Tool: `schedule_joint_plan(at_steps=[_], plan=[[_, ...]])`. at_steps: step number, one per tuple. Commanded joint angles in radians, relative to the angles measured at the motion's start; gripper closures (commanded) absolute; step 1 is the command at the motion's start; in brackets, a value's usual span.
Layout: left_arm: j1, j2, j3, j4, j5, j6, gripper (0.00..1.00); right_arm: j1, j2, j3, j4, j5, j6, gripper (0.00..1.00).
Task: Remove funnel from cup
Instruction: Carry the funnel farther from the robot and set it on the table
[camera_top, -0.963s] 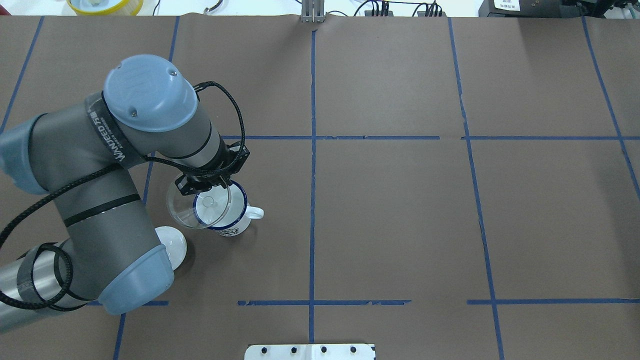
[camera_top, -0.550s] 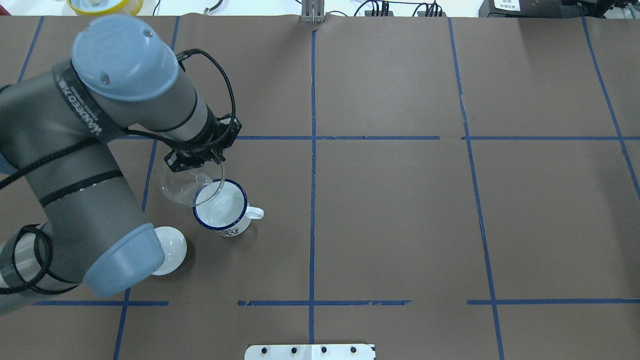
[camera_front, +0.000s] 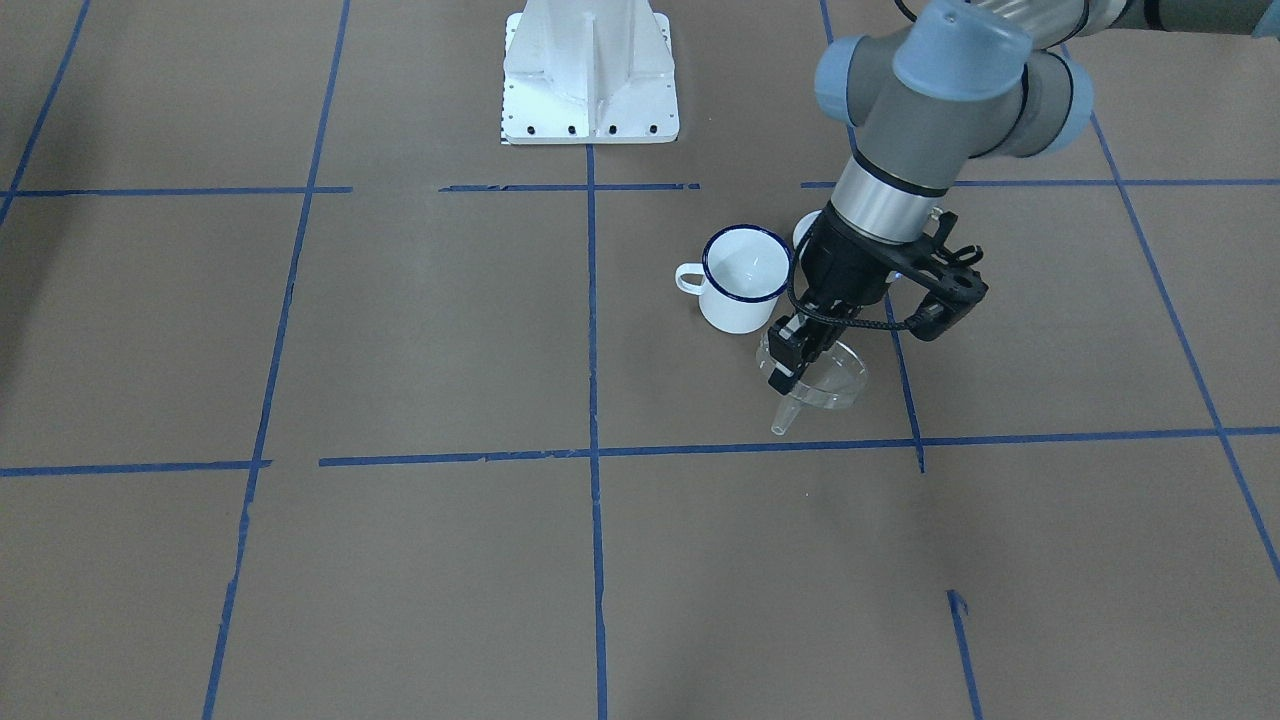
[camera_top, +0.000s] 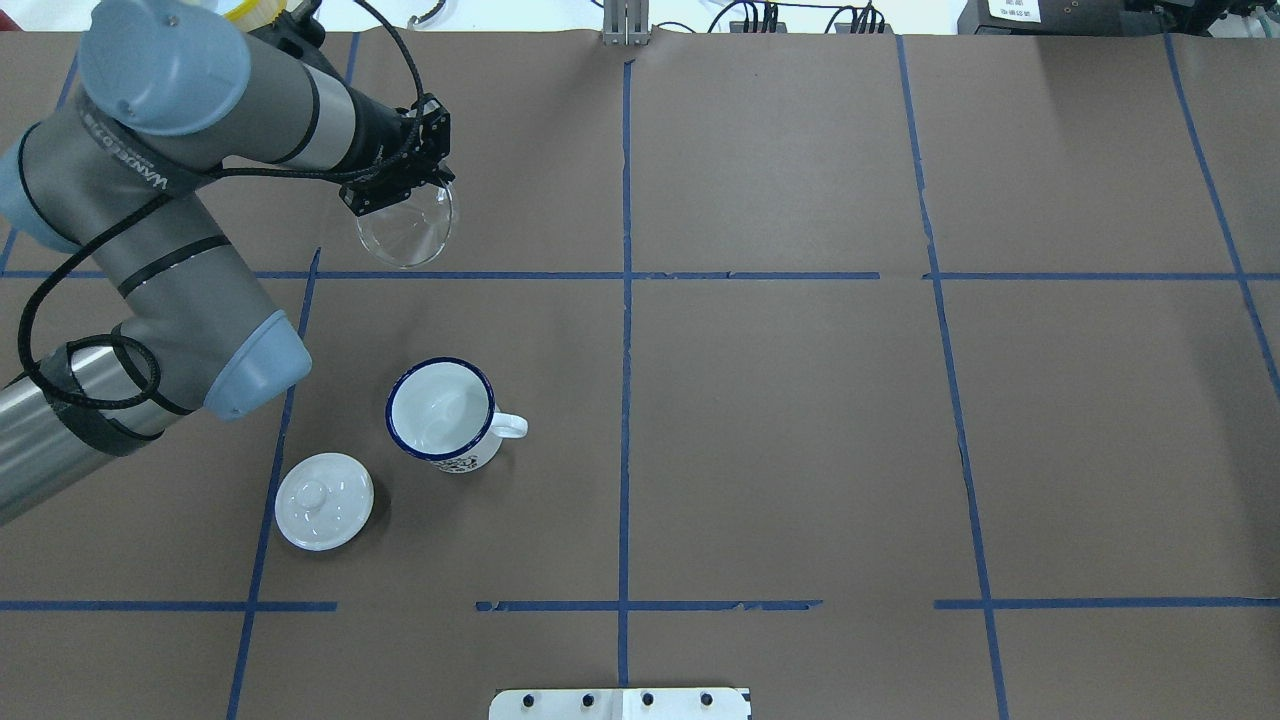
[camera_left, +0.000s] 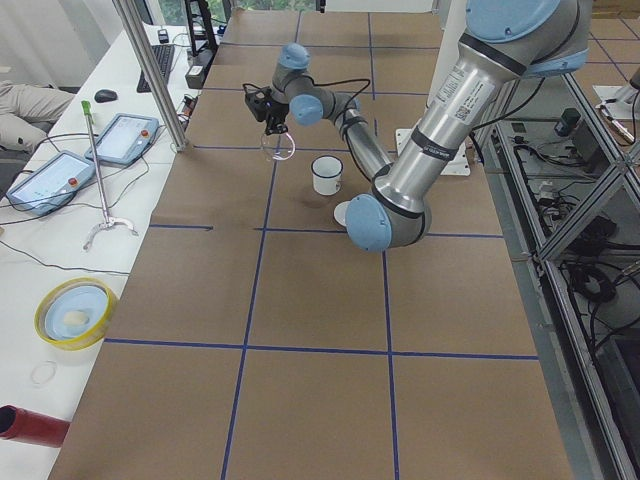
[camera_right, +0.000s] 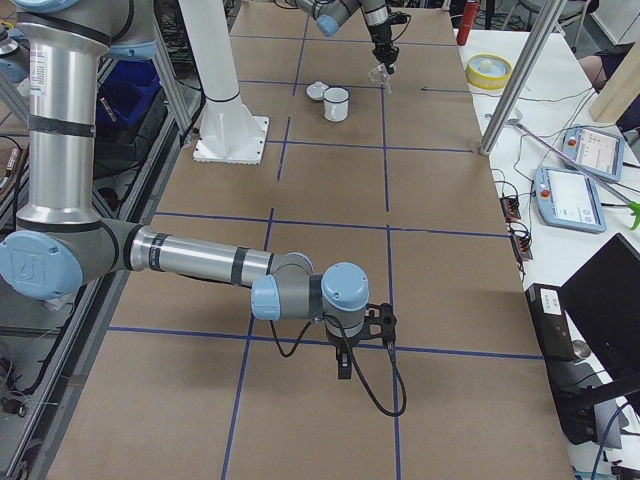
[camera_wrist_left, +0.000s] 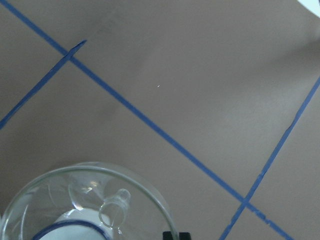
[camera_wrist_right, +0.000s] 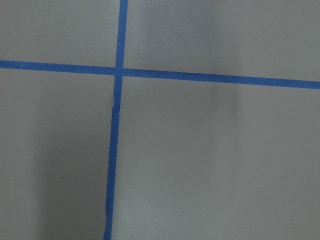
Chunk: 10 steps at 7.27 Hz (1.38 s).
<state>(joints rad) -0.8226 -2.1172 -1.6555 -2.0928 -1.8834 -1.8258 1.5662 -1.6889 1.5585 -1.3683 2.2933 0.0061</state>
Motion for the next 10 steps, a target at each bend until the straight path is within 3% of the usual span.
schedule_joint_plan(at_steps=[1, 5, 8, 9, 10], plan=[[-0.001, 0.031, 0.252, -0.476, 0.147, -0.117, 1.0, 0.0, 0.0, 0.0, 0.0, 0.0, 0.0, 0.0], [0.046, -0.018, 0.479, -0.729, 0.249, -0.133, 1.0, 0.0, 0.0, 0.0, 0.0, 0.0, 0.0, 0.0], [0.045, -0.027, 0.494, -0.762, 0.25, -0.135, 1.0, 0.0, 0.0, 0.0, 0.0, 0.0, 0.0, 0.0], [0.043, -0.026, 0.493, -0.771, 0.247, -0.133, 0.33, 0.0, 0.0, 0.0, 0.0, 0.0, 0.0, 0.0], [0.043, -0.026, 0.49, -0.771, 0.248, -0.133, 0.0, 0.0, 0.0, 0.0, 0.0, 0.0, 0.0, 0.0]])
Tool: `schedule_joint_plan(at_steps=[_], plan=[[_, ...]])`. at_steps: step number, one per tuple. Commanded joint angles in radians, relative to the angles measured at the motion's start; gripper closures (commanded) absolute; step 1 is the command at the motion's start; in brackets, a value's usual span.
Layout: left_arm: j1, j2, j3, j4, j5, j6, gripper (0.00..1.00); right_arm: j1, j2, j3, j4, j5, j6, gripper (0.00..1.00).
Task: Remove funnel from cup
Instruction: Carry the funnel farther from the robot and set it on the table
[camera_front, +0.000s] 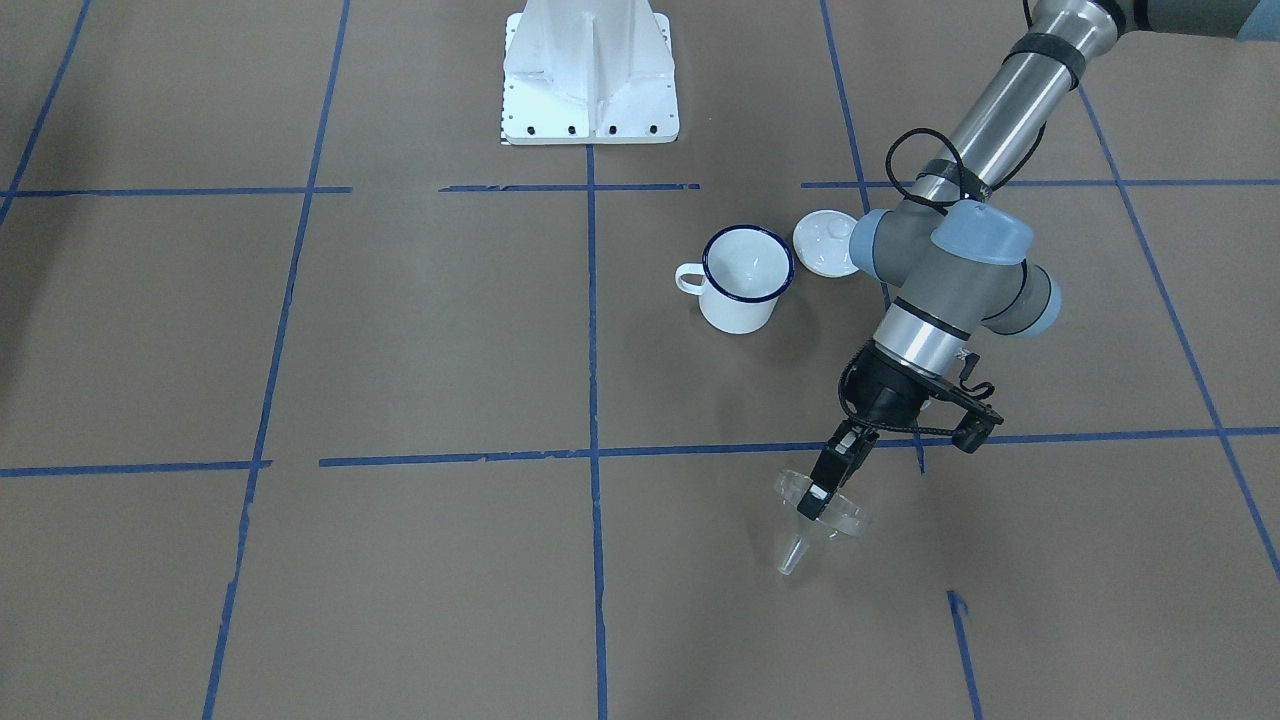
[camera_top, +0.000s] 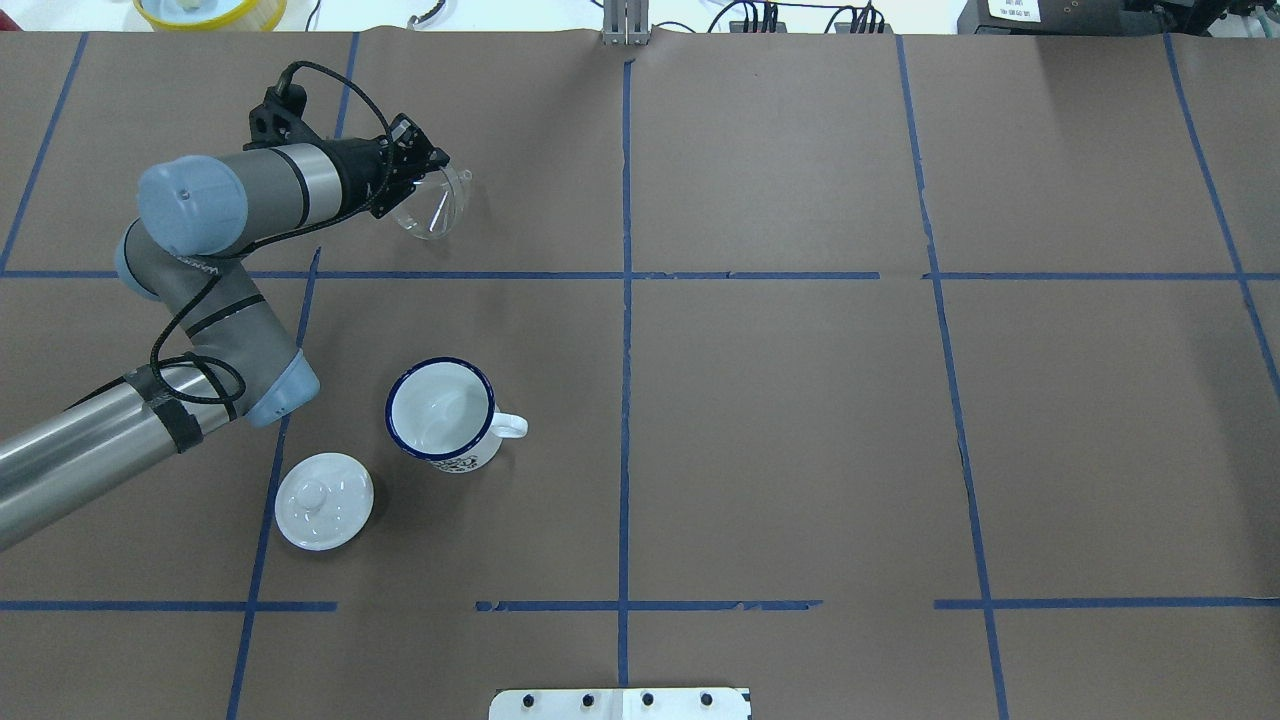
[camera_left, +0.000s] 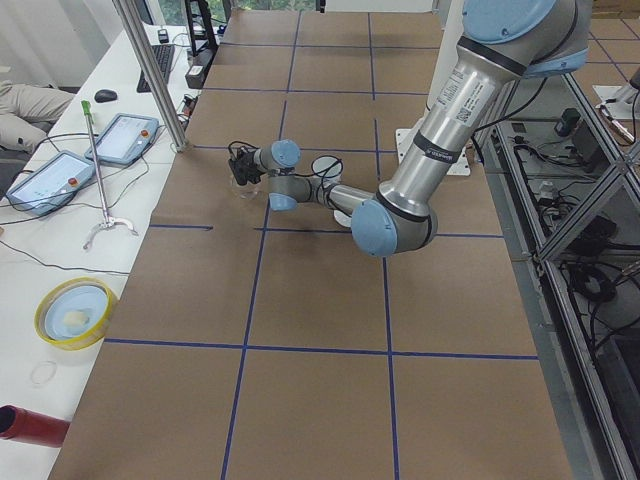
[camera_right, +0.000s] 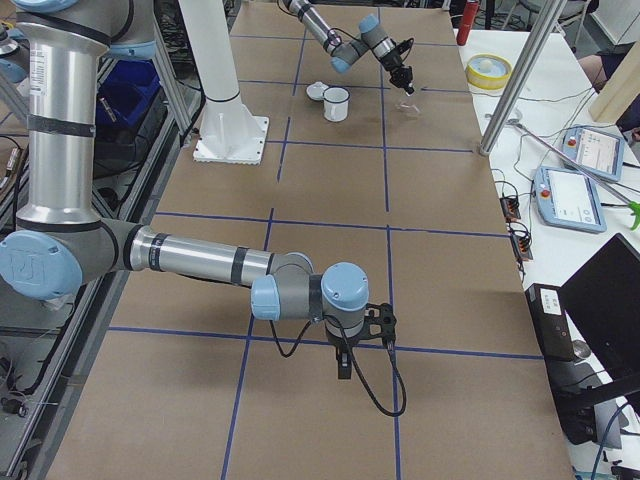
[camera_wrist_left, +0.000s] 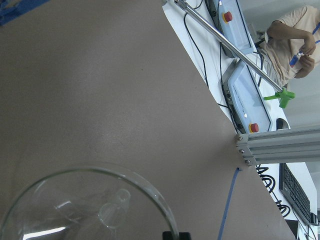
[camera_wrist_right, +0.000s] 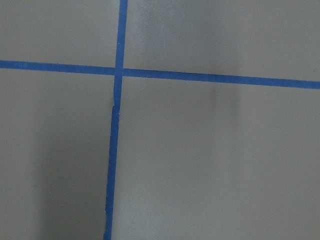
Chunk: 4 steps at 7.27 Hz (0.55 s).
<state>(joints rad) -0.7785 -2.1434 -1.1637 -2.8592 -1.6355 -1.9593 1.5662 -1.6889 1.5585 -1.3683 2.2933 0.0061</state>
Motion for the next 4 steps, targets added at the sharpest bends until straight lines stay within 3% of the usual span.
schedule_joint_plan(at_steps=[1, 2, 3, 4], plan=[[-0.002, 0.008, -0.023, -0.003, -0.003, 0.003, 0.0, 0.0, 0.0, 0.0, 0.0, 0.0, 0.0, 0.0], [0.001, 0.048, -0.104, 0.029, -0.019, 0.007, 0.0, 0.0, 0.0, 0.0, 0.0, 0.0, 0.0, 0.0], [0.005, 0.118, -0.266, 0.196, -0.08, 0.005, 0.0, 0.0, 0.0, 0.0, 0.0, 0.0, 0.0, 0.0], [0.007, 0.163, -0.439, 0.444, -0.189, 0.008, 0.0, 0.0, 0.0, 0.0, 0.0, 0.0, 0.0, 0.0]])
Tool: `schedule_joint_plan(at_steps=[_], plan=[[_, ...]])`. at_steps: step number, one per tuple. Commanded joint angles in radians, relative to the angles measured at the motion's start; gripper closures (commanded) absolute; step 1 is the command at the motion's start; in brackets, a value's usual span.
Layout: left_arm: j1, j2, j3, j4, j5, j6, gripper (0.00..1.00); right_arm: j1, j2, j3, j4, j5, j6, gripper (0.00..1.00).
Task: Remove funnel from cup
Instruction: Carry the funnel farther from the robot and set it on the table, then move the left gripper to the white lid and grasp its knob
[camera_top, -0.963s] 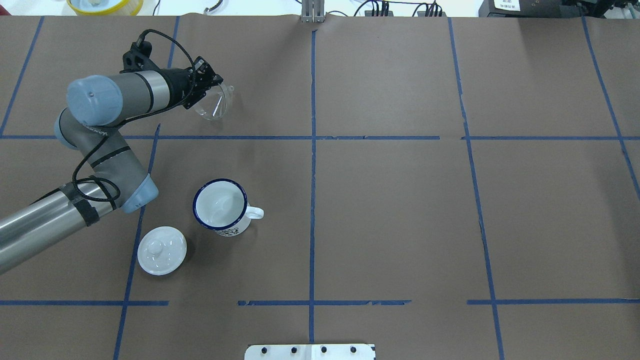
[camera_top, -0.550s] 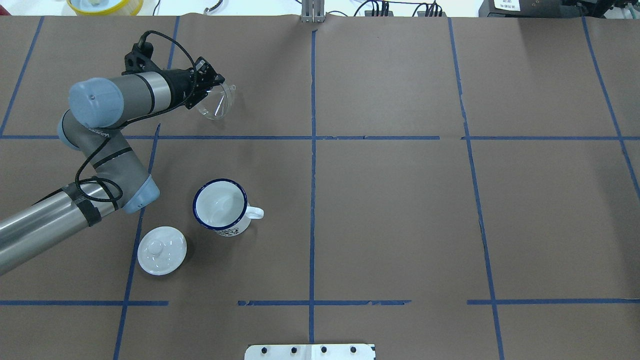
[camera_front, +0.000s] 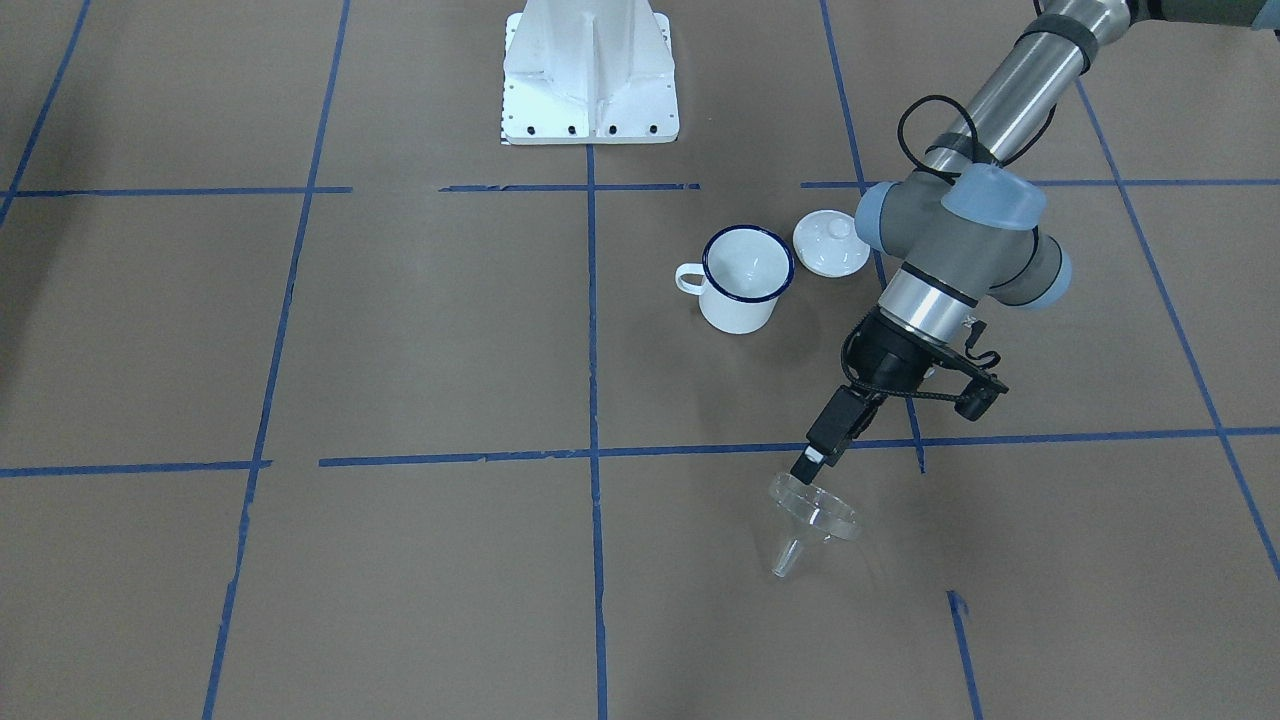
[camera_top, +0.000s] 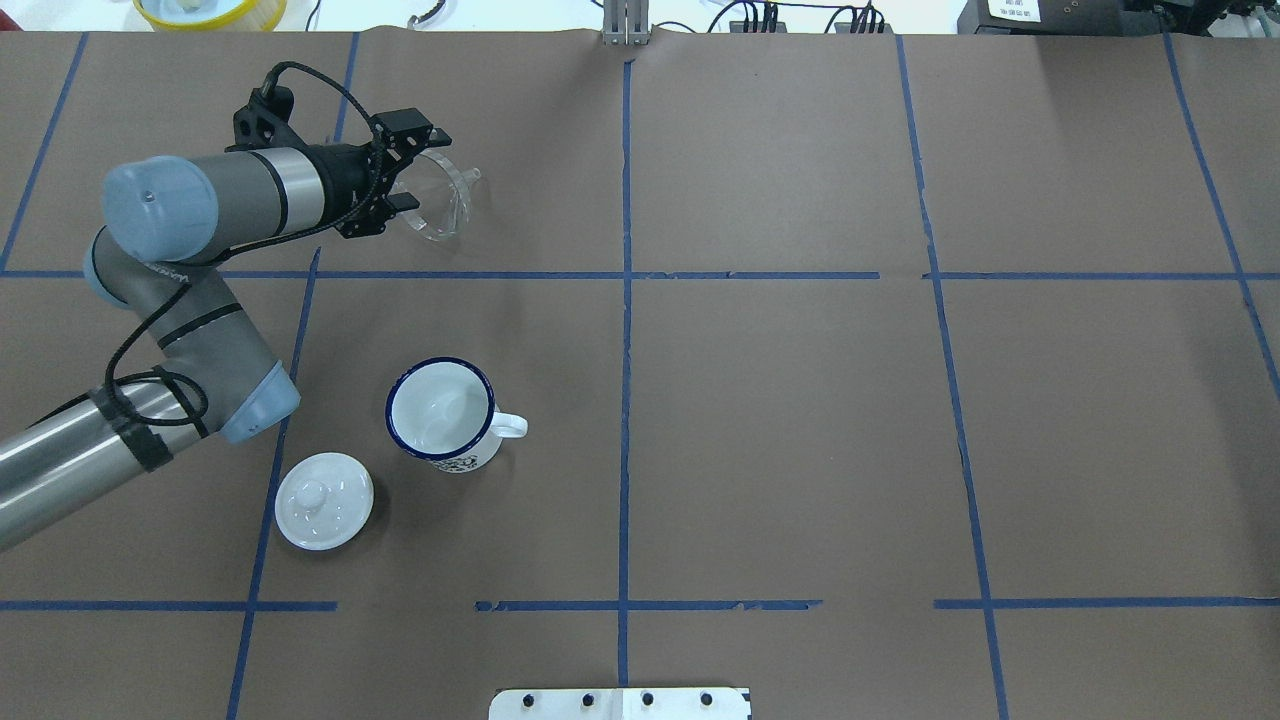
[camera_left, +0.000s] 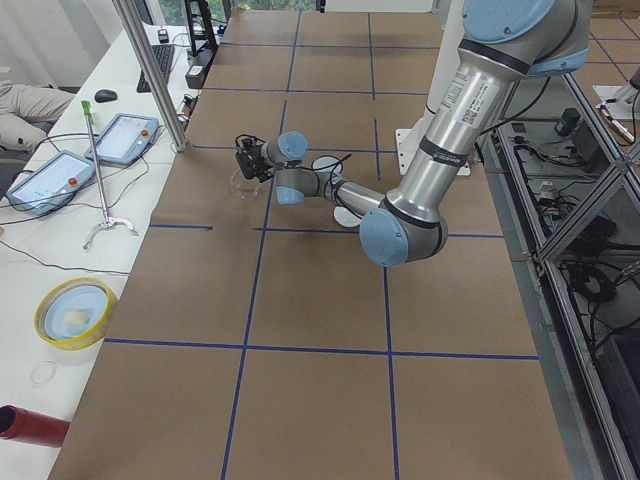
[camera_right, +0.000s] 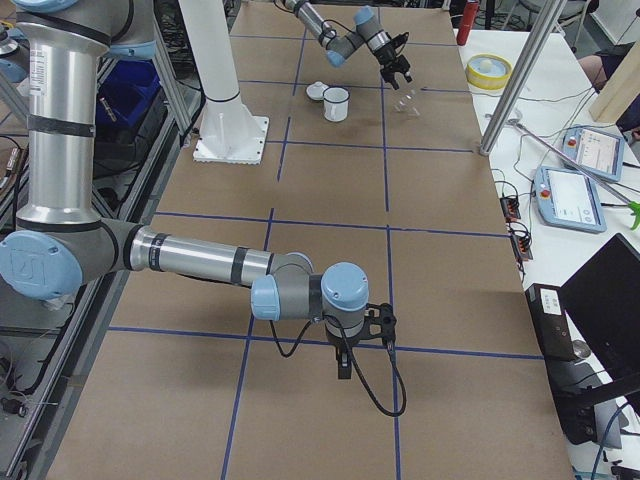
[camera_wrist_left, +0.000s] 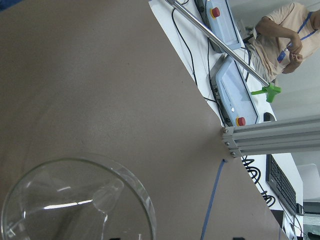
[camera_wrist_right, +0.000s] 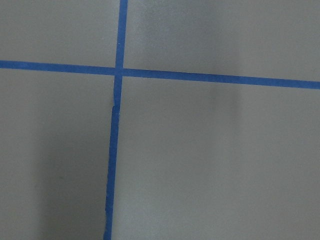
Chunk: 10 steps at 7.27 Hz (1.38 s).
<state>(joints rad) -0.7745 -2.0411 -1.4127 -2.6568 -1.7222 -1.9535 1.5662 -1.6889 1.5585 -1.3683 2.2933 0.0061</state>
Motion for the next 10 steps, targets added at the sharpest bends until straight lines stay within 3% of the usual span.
schedule_joint_plan(at_steps=[1, 2, 3, 5, 7, 10], plan=[[0.003, 0.058, -0.289, 0.472, -0.143, 0.008, 0.01, 0.0, 0.0, 0.0, 0.0, 0.0, 0.0, 0.0], [0.023, 0.067, -0.378, 0.676, -0.143, 0.017, 0.06, 0.0, 0.0, 0.0, 0.0, 0.0, 0.0, 0.0], [0.09, 0.164, -0.517, 0.806, -0.14, 0.11, 0.06, 0.0, 0.0, 0.0, 0.0, 0.0, 0.0, 0.0], [0.223, 0.428, -0.726, 0.816, -0.116, 0.116, 0.05, 0.0, 0.0, -0.002, 0.0, 0.0, 0.0, 0.0], [0.309, 0.487, -0.741, 0.818, -0.114, 0.041, 0.03, 0.0, 0.0, -0.002, 0.0, 0.0, 0.0, 0.0], [0.328, 0.481, -0.698, 0.819, -0.111, 0.041, 0.08, 0.0, 0.0, 0.0, 0.0, 0.0, 0.0, 0.0]])
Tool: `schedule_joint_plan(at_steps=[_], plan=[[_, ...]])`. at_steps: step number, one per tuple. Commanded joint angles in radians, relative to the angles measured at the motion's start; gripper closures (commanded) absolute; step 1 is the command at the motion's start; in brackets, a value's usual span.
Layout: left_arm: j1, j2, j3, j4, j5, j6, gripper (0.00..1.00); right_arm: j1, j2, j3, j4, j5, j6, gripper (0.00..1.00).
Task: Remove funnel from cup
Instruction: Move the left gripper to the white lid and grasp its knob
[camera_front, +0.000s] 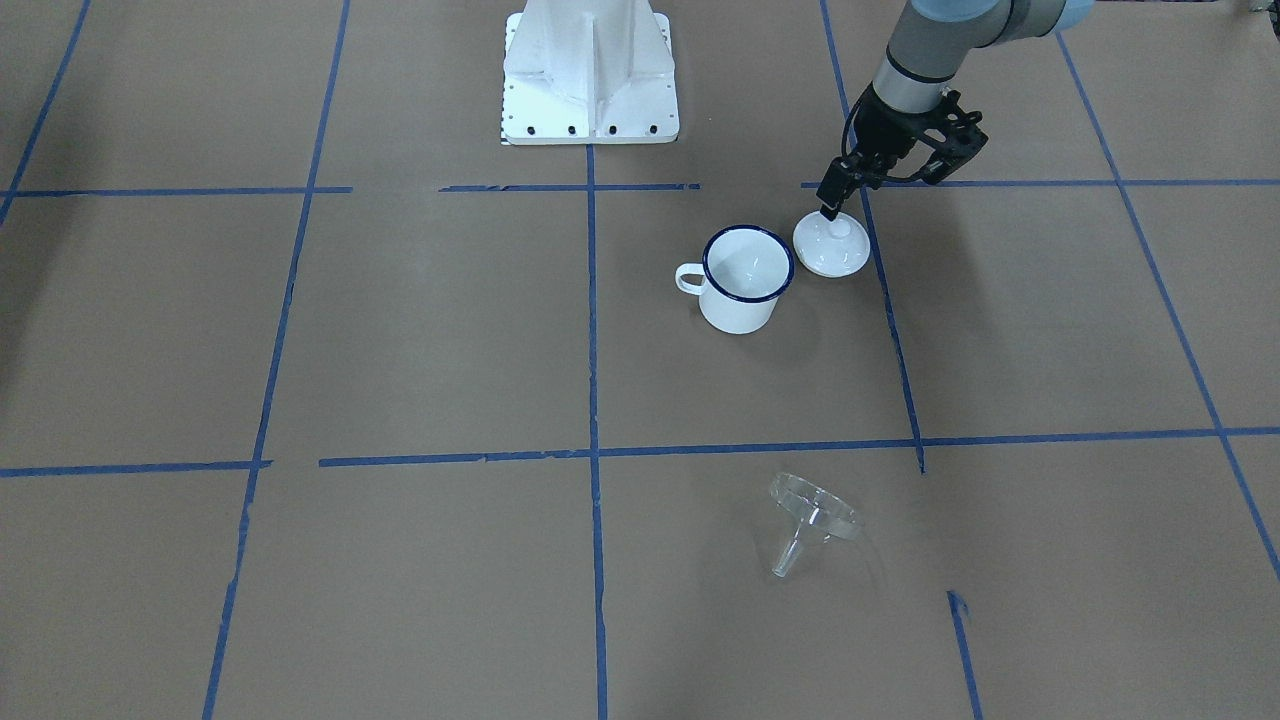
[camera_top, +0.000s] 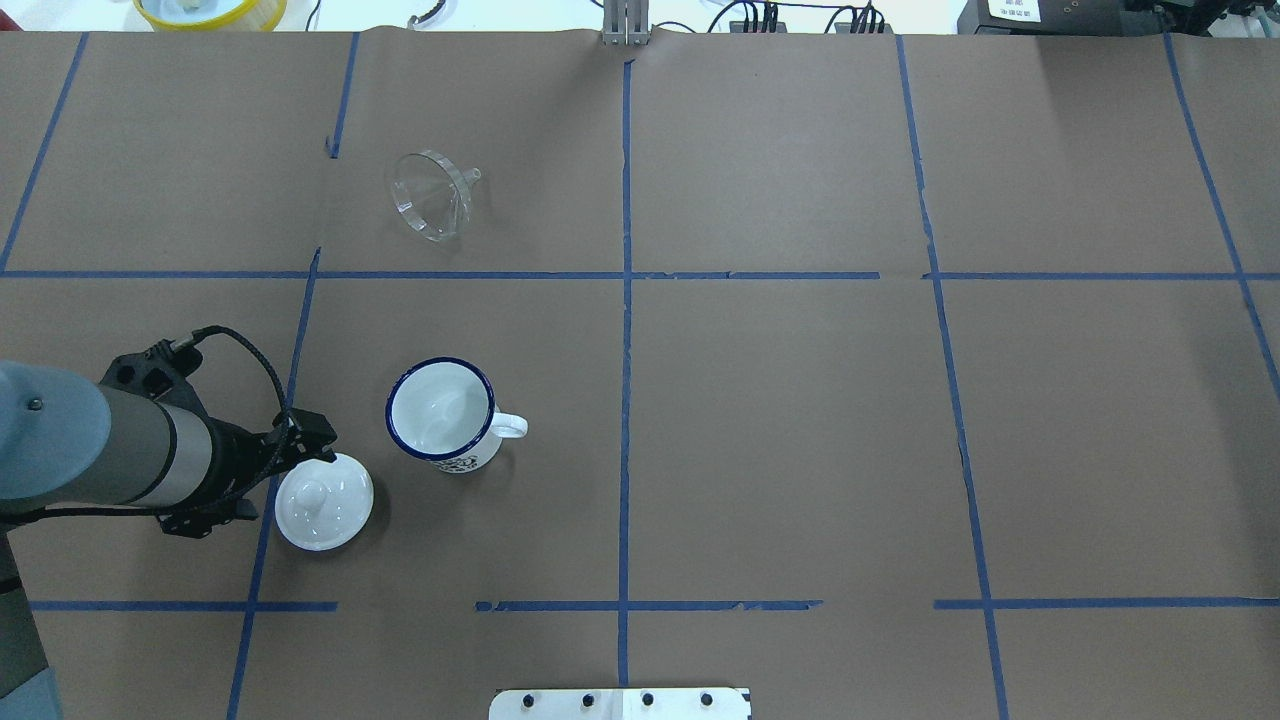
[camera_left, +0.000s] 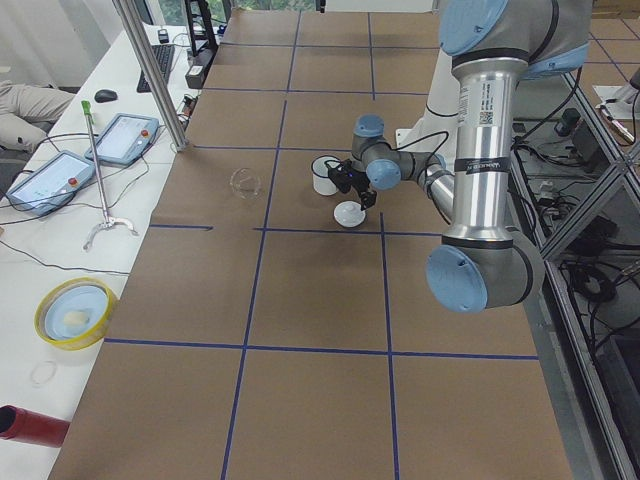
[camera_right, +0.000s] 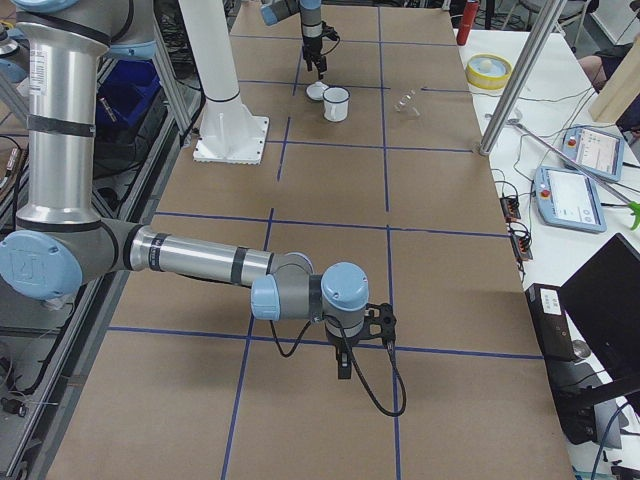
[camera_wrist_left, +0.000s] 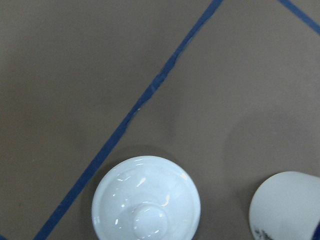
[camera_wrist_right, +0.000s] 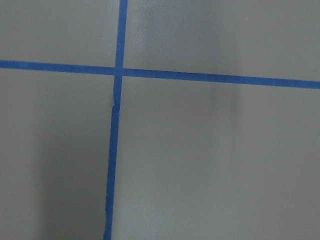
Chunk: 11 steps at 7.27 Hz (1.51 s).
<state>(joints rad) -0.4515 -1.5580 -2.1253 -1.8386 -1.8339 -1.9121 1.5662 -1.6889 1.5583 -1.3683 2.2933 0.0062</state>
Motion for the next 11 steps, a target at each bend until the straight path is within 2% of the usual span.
schedule_joint_plan(at_steps=[1, 3, 5, 6, 11], plan=[[0.005, -0.017, 0.031, -0.001, 0.001, 0.002, 0.1, 0.0, 0.0, 0.0, 0.0, -0.002, 0.0, 0.0], [0.007, -0.091, 0.114, 0.001, 0.002, 0.004, 0.14, 0.0, 0.0, 0.0, 0.0, 0.0, 0.0, 0.0], [0.007, -0.083, 0.107, 0.001, 0.004, 0.002, 0.33, 0.0, 0.0, 0.0, 0.0, 0.0, 0.0, 0.0], [0.007, -0.083, 0.107, 0.001, 0.008, 0.002, 0.35, 0.0, 0.0, 0.0, 0.0, 0.0, 0.0, 0.0], [-0.003, -0.06, 0.09, 0.001, 0.01, 0.005, 0.36, 0.0, 0.0, 0.0, 0.0, 0.0, 0.0, 0.0]])
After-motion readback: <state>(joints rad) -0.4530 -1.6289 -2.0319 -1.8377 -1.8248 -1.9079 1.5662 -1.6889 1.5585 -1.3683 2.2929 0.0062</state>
